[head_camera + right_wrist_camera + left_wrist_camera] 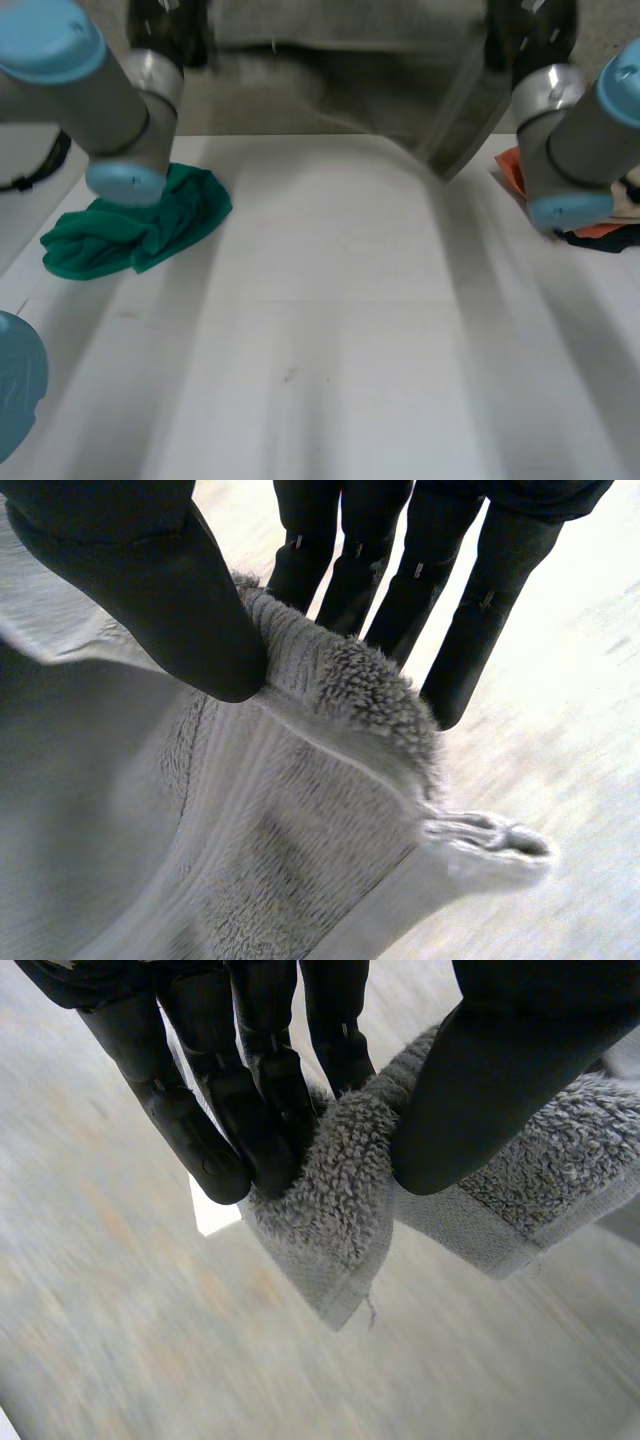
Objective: Fold the laundry.
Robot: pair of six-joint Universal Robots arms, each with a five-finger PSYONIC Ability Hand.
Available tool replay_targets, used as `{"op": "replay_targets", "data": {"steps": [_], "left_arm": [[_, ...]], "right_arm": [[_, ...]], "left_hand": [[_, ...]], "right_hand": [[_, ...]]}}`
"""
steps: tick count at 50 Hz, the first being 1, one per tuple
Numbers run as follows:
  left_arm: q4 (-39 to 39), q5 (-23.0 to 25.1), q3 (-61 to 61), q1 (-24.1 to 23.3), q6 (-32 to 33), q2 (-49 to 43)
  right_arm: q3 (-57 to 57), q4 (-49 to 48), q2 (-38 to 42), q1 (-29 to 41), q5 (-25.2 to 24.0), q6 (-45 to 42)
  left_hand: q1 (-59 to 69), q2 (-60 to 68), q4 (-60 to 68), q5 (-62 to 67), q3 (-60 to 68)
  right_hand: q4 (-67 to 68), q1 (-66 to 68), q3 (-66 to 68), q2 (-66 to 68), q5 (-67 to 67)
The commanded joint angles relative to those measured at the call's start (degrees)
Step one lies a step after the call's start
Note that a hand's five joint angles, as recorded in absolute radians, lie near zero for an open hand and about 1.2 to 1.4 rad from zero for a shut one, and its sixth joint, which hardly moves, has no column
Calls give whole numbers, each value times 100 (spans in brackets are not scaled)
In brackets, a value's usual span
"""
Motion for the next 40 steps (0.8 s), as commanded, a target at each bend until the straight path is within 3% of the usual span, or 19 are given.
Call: {"op": "replay_targets", "data": {"steps": [1, 3, 11, 18, 23, 27, 33, 40], "left_arm": [[-37, 193, -2306, 97, 747, 94], [-81, 333, -2919, 106, 1080, 67], [-379, 571, -3977, 316, 1925, 146], [-415, 720, -4215, 360, 1803, 515], [-100, 764, -4198, 352, 1733, 516], [130, 729, -4101, 308, 1785, 366], [104, 756, -3750, 352, 1838, 85], [-519, 720, -3003, 378, 1926, -389]], "right_arm": [[1166, 1257, 145, -31, -314, -38], [1455, 1652, 311, -83, -384, -126], [2063, 2488, 523, -329, -551, -688], [2300, 2568, 286, -435, -578, -715], [2388, 2568, 137, -453, -622, -619], [2389, 2586, -48, -444, -622, -496], [2353, 2674, -373, -444, -613, -373], [2239, 2770, -690, -435, -683, -91]], "left_hand": [[332, -38, -29, 217, -5], [-641, -1012, -1002, -756, -978], [-849, -1220, -1210, -964, -1186], [-1185, -1555, -1545, -1299, -1521], [-2763, -3133, -3124, -2878, -3099], [-3287, -3658, -3648, -3402, -3624], [-3373, -3743, -3733, -3487, -3709], [-3171, -3541, -3532, -3286, -3507]], "right_hand": [[1126, 1473, 1174, 1246, 1282], [1126, 1473, 1174, 1246, 1282], [1126, 1473, 1174, 1246, 1282], [1126, 1473, 1174, 1246, 1282], [1126, 1473, 1174, 1246, 1282], [1126, 1473, 1174, 1246, 1282], [1126, 1473, 1174, 1246, 1282], [1126, 1473, 1174, 1246, 1282]]}}
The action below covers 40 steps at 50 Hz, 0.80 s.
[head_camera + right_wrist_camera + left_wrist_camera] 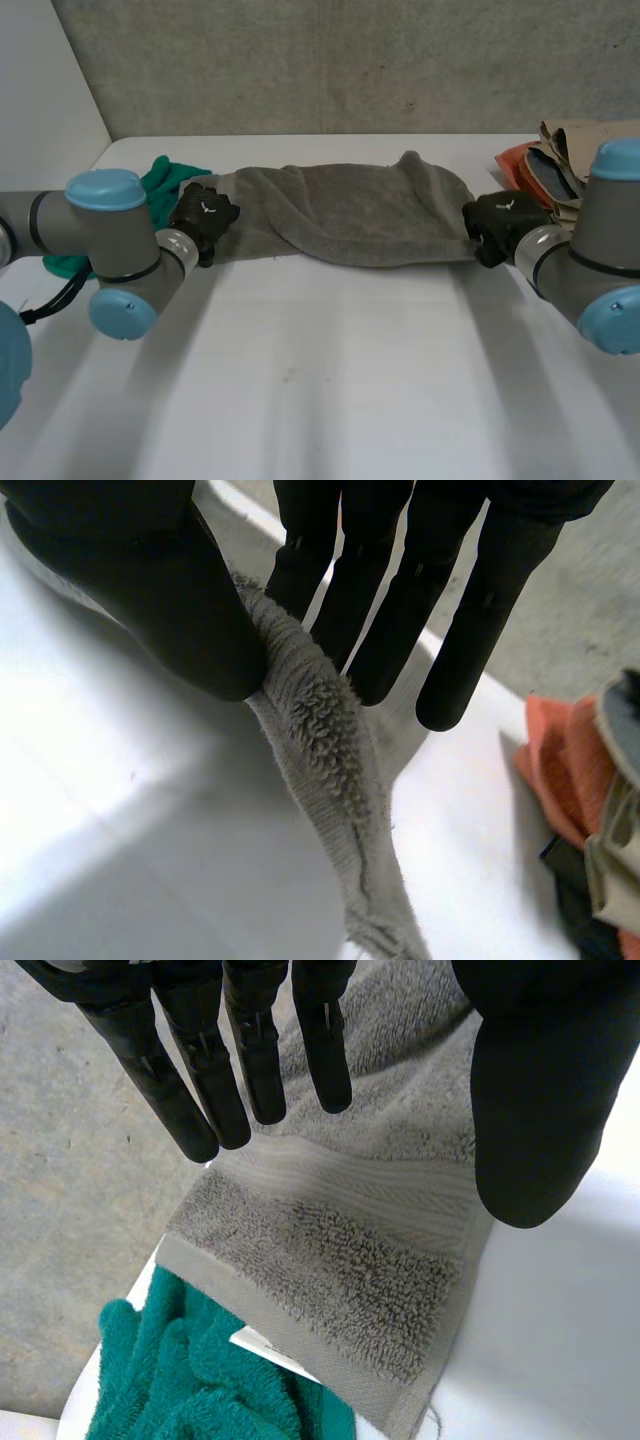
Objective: Fold the laundry.
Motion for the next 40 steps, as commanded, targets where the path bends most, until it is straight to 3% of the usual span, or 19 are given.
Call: {"op": "replay_targets", "data": {"steps": [1, 11, 25, 40], "left_arm": [[-741, -34, 839, 28, 123, -531], [-1542, -157, 1823, -34, 317, -1023], [-1763, -201, 2879, -174, 528, -1568], [-2123, -359, 3503, -254, 1029, -1946]], "right_arm": [[-137, 78, -281, 20, -85, 248], [-295, 131, -193, -24, -103, 230], [-207, 149, -184, -121, -112, 230], [-207, 149, -219, -191, -112, 230]], "left_hand": [[552, 582, 633, 661, 543], [1041, 1072, 1122, 1151, 1032], [1294, 1324, 1375, 1403, 1285], [3360, 3391, 3441, 3470, 3351]], "right_hand": [[1125, 1473, 1174, 1246, 1281], [1125, 1473, 1174, 1246, 1281], [1125, 1473, 1174, 1246, 1281], [1125, 1473, 1174, 1246, 1281]]}}
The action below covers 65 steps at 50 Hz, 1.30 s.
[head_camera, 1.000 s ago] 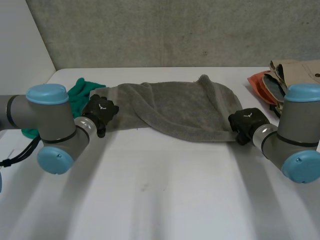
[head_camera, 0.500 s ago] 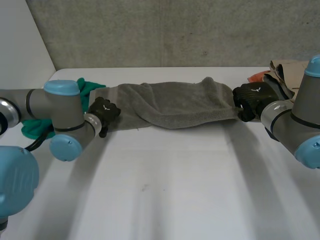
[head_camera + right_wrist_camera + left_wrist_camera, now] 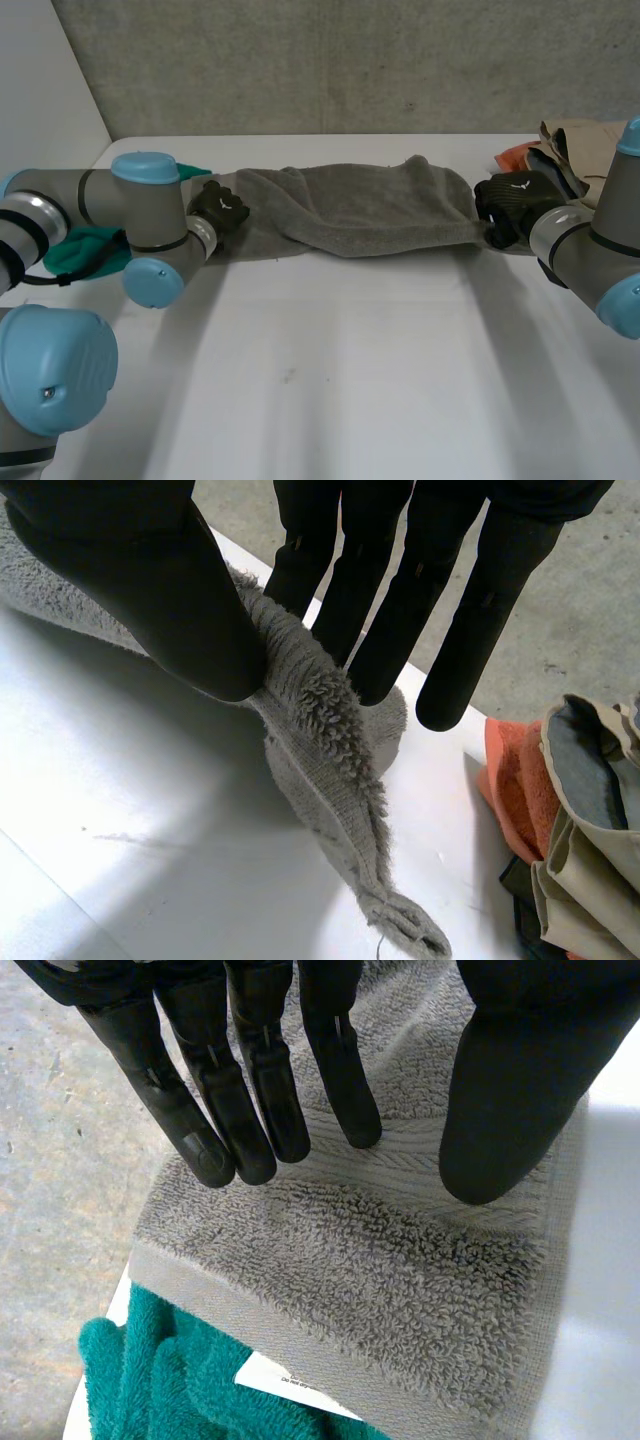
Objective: Fold the laundry.
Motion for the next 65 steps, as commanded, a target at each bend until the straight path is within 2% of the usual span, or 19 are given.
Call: {"op": "replay_targets", "data": {"steps": [1, 2, 3, 8, 11, 14, 15, 16, 20, 28, 35, 40, 41, 42, 45, 50, 52, 58, 65], "left_arm": [[-201, -36, 204, -46, 154, -121], [-271, -19, 248, -55, 162, -164], [-324, -27, 274, -64, 180, -182], [-727, -124, 266, -108, 171, -95], [-1070, -159, -6, -90, -4, 361], [-1001, 69, -445, 6, -408, 845], [-949, 165, -542, 24, -513, 933], [-878, 314, -726, 33, -697, 1090], [-755, 465, -1043, -81, -1005, 1311], [-772, 263, -1220, -406, -1498, 1224], [-877, 210, -1184, -635, -1911, 1004], [-1185, 316, -1228, -933, -2596, 995], [-1211, 298, -1237, -986, -2702, 1004], [-1247, 272, -1255, -1030, -2833, 1021], [-1151, 88, -1246, -996, -3071, 1074], [-834, -772, -1447, -575, -3476, 1635], [-808, -757, -1614, -425, -3476, 1934], [-781, 418, -2685, 154, -3318, 3679], [-878, 1168, -3381, 507, -2976, 5177]], "right_arm": [[-11, 0, -34, -16, 0, 0], [-11, 0, -34, -16, 0, 0], [-19, 0, -34, -25, 0, 0], [-28, 35, -157, -86, 9, 9], [-28, 167, -324, -139, -8, 9], [-46, 421, -534, -201, -114, 17], [-55, 509, -596, -192, -158, 26], [-89, 693, -736, -201, -245, 70], [-265, 984, -1183, -114, -395, 289], [-897, 1247, -1931, 317, -413, 1080], [-1390, 1652, -2161, 624, -378, 1494], [-1794, 1740, -2126, 985, -115, 1362], [-1864, 1766, -2082, 1029, -10, 1319], [-1891, 1775, -2064, 1038, 18, 1301], [-1997, 1802, -2011, 1082, 185, 1187], [-1857, 1881, -2011, 899, 229, 1011], [-1778, 1881, -2029, 775, 220, 915], [-1365, 1995, -2064, 21, 10, 309], [-960, 2381, -1968, -376, -421, -588]], "left_hand": [[1650, 1685, 1702, 1726, 1689], [2918, 2953, 2971, 2994, 2958], [3029, 3064, 3082, 3105, 3069], [3030, 3065, 3083, 3106, 3070], [3030, 3065, 3083, 3106, 3070], [3030, 3065, 3083, 3106, 3070], [2016, 2051, 2069, 2092, 2056], [-891, -857, -839, -816, -852], [-3970, -3935, -3917, -3894, -3930], [-3970, -3935, -3917, -3894, -3930], [-3970, -3935, -3917, -3894, -3930], [-3061, -3026, -3008, -2985, -3022], [-2224, -2190, -2172, -2149, -2185], [-368, -333, -315, -292, -328], [3022, 3057, 3074, 3098, 3061], [3030, 3065, 3083, 3106, 3070], [3030, 3065, 3083, 3106, 3070], [3030, 3065, 3083, 3106, 3070], [3030, 3065, 3083, 3106, 3070]], "right_hand": [[1125, 1473, 1174, 1246, 1281], [1125, 1473, 1174, 1246, 1281], [1125, 1473, 1174, 1246, 1281], [1125, 1473, 1174, 1246, 1281], [1125, 1473, 1174, 1246, 1281], [1125, 1473, 1174, 1246, 1281], [1125, 1473, 1174, 1246, 1281], [1125, 1473, 1174, 1246, 1281], [1125, 1473, 1174, 1246, 1281], [1125, 1473, 1174, 1246, 1281], [1125, 1473, 1174, 1246, 1281], [1125, 1473, 1174, 1246, 1281], [1125, 1473, 1174, 1246, 1281], [1125, 1473, 1174, 1246, 1281], [1125, 1473, 1174, 1246, 1281], [1125, 1473, 1174, 1246, 1281], [1125, 1473, 1174, 1246, 1281], [1125, 1473, 1174, 1246, 1281], [1125, 1473, 1174, 1246, 1281]]}}
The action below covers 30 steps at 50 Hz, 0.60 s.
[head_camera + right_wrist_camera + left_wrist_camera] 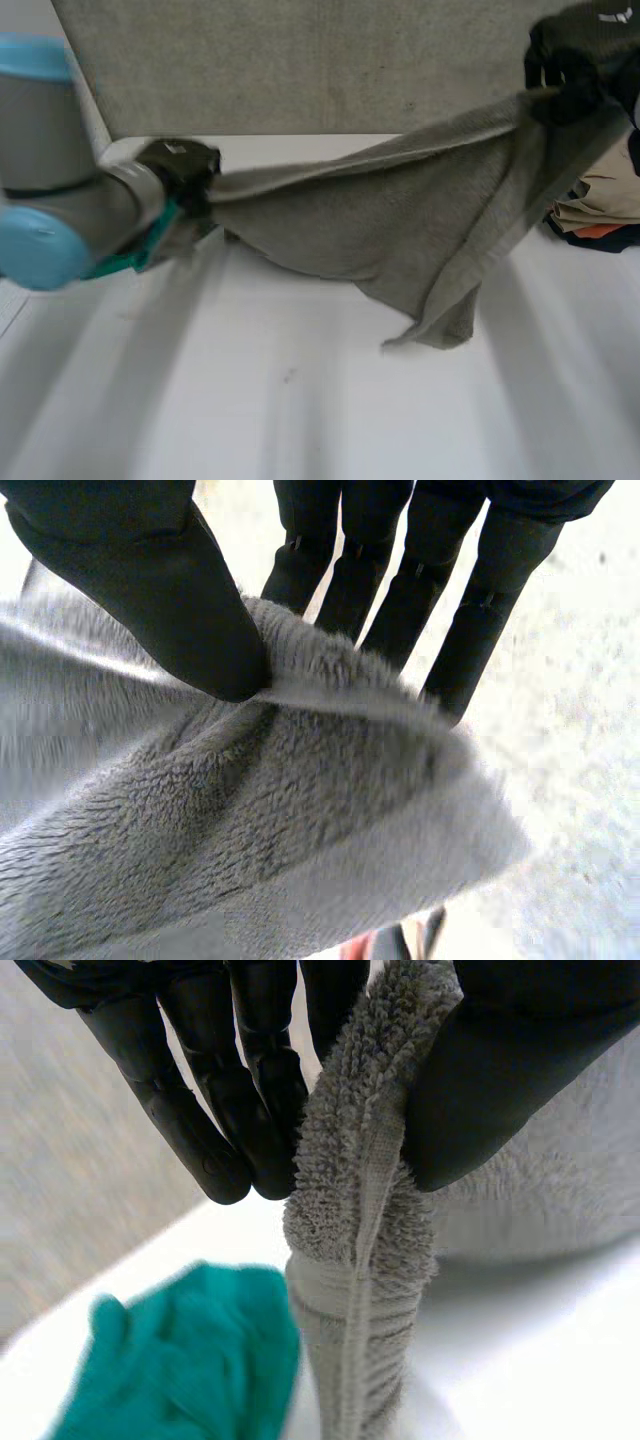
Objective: Fold the laundry.
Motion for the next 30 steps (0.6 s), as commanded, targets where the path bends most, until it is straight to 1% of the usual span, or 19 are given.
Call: {"op": "replay_targets", "data": {"steps": [1, 4, 5, 8, 9, 11, 12, 13, 15, 16, 17, 19, 20, 22, 23, 24, 27, 28, 30], "left_arm": [[-150, 894, -789, 401, 504, 1626], [-230, 931, -843, 480, 830, 1725], [-247, 878, -843, 507, 1083, 1664], [-221, 711, -817, 507, 1445, 1366], [-160, 572, -756, 472, 1672, 1034], [-63, 413, -598, 445, 1867, 619], [85, 264, -310, 384, 2059, 173], [173, 193, -124, 349, 2148, -66], [332, 105, 341, 253, 2289, -567], [463, 17, 901, 165, 2403, -1039], [534, -10, 1202, 121, 2447, -1270], [683, 7, 1808, 59, 2483, -1657], [945, 77, 2455, 15, 2492, -1955], [1324, 104, 3100, -3, 2474, -2124], [1535, 78, 3399, 6, 2431, -2177], [1946, -35, 3889, 6, 2256, -2221], [2440, -282, 4184, -20, 1834, -2143], [2712, -439, 4158, -47, 1546, -2012], [2924, -537, 4036, -73, 1333, -1845]], "right_arm": [[482, 430, 160, -440, -410, -1115], [562, 562, 336, -441, -428, -1547], [597, 598, 493, -415, -428, -1784], [606, 572, 783, -353, -428, -1988], [545, 537, 1037, -292, -393, -2006], [448, 467, 1328, -230, -358, -1980], [369, 414, 1477, -186, -332, -1962], [177, 248, 1810, -99, -270, -1927], [-87, 19, 2137, -2, -182, -1865], [-428, -295, 2443, 94, -60, -1822], [-623, -499, 2611, 139, 11, -1795], [-1062, -973, 2919, 218, 204, -1751], [-1577, -1532, 3181, 262, 475, -1699], [-2037, -2141, 3403, 306, 810, -1628], [-2257, -2457, 3473, 324, 977, -1584], [-2625, -3087, 3570, 341, 1239, -1488], [-2892, -3908, 3571, 377, 1470, -1259], [-2901, -4363, 3492, 403, 1488, -1093], [-2849, -4613, 3395, 438, 1479, -960]], "left_hand": [[1268, 1168, 1161, 1356, 1240], [1268, 1168, 1161, 1356, 1240], [1268, 1168, 1161, 1356, 1240], [1268, 1168, 1161, 1356, 1240], [1268, 1168, 1161, 1356, 1240], [1268, 1168, 1161, 1356, 1240], [1268, 1168, 1161, 1356, 1240], [1268, 1168, 1161, 1356, 1240], [1268, 1168, 1161, 1356, 1240], [1268, 1168, 1161, 1356, 1240], [1268, 1168, 1161, 1356, 1240], [1268, 1168, 1161, 1356, 1240], [1268, 1168, 1161, 1356, 1240], [1268, 1168, 1161, 1356, 1240], [1268, 1168, 1161, 1356, 1240], [1268, 1168, 1161, 1356, 1240], [1268, 1168, 1161, 1356, 1240], [1268, 1168, 1161, 1356, 1240], [1268, 1168, 1161, 1356, 1240]], "right_hand": [[1119, 1473, 1174, 1246, 1257], [1119, 1473, 1174, 1246, 1257], [1119, 1473, 1174, 1246, 1257], [1119, 1473, 1174, 1246, 1257], [1119, 1473, 1174, 1246, 1257], [1119, 1473, 1174, 1246, 1257], [1119, 1473, 1174, 1246, 1257], [1119, 1473, 1174, 1246, 1257], [1119, 1473, 1174, 1246, 1257], [1119, 1473, 1174, 1246, 1257], [1119, 1473, 1174, 1246, 1257], [1119, 1473, 1174, 1246, 1257], [1119, 1473, 1174, 1246, 1257], [1119, 1473, 1174, 1246, 1257], [1119, 1473, 1174, 1246, 1257], [1119, 1473, 1174, 1246, 1257], [1119, 1473, 1174, 1246, 1257], [1119, 1473, 1174, 1246, 1257], [1119, 1473, 1174, 1246, 1257]]}}
